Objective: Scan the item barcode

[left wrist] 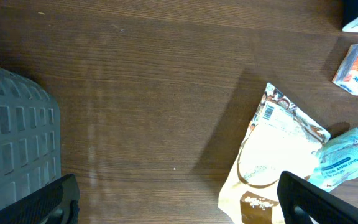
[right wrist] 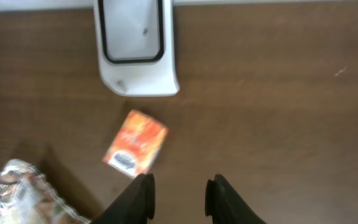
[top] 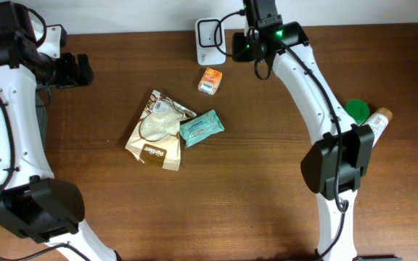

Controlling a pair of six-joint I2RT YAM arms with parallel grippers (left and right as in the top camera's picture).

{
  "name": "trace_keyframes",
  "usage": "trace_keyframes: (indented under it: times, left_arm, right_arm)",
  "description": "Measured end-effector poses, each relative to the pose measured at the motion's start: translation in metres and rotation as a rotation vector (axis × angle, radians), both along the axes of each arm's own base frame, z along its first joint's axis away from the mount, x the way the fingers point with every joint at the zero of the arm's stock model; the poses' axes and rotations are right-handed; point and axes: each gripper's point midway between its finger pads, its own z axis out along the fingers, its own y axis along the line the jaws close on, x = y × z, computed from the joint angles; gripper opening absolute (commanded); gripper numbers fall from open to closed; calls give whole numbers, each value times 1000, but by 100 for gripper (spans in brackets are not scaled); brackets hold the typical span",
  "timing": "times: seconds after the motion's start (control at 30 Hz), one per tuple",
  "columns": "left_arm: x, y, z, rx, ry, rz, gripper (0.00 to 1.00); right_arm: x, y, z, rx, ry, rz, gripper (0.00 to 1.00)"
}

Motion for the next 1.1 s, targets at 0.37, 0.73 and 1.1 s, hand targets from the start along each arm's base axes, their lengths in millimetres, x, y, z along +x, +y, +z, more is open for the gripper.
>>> trace_keyframes:
  times: [0.37,0.73,1.1]
  left_arm:
    - [0,0,0,0,0,-1,99]
    - [0,0,0,0,0,0,99]
    - [0,0,0,0,0,0,99]
  right_arm:
    - [-18,36,-95,237,323,-192,47]
    - [-13,65,-129,280,343,-201,52]
    - [-1,64,-144,269,305,-221,44]
